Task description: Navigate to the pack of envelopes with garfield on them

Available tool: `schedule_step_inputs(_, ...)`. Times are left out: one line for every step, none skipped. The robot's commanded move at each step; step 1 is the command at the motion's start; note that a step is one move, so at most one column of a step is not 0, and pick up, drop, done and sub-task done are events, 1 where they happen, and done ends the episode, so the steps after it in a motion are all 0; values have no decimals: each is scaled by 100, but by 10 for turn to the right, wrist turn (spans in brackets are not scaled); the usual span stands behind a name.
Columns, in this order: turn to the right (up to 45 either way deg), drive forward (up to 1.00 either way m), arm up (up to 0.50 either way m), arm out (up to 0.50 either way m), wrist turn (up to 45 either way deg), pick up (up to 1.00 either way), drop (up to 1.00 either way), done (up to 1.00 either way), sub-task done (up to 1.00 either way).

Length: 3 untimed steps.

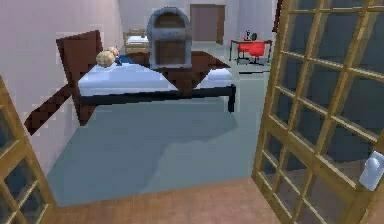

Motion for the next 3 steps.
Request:
schedule_step_inputs(0,70,0,0,0,0,0,0,0)
schedule_step_inputs(90,0,0,0,0,0,0,0,0)
schedule_step_inputs(0,100,0,0,0,0,0,0,0)
